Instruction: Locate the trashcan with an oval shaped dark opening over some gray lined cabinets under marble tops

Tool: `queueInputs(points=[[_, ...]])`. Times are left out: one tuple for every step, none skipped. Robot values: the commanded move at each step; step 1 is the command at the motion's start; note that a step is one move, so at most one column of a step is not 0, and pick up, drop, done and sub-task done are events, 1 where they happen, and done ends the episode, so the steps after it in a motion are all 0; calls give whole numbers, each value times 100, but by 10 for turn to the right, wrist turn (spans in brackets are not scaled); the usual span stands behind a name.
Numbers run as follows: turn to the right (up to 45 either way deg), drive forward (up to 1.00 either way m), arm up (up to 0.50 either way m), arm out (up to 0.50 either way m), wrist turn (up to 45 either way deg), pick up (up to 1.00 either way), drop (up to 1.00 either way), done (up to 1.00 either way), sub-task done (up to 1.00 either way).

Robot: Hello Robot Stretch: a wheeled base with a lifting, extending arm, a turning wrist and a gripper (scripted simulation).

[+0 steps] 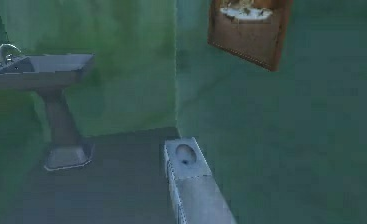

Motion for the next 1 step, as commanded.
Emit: queueInputs(points=[[0,0,0,0,0,0,0,100,0]])
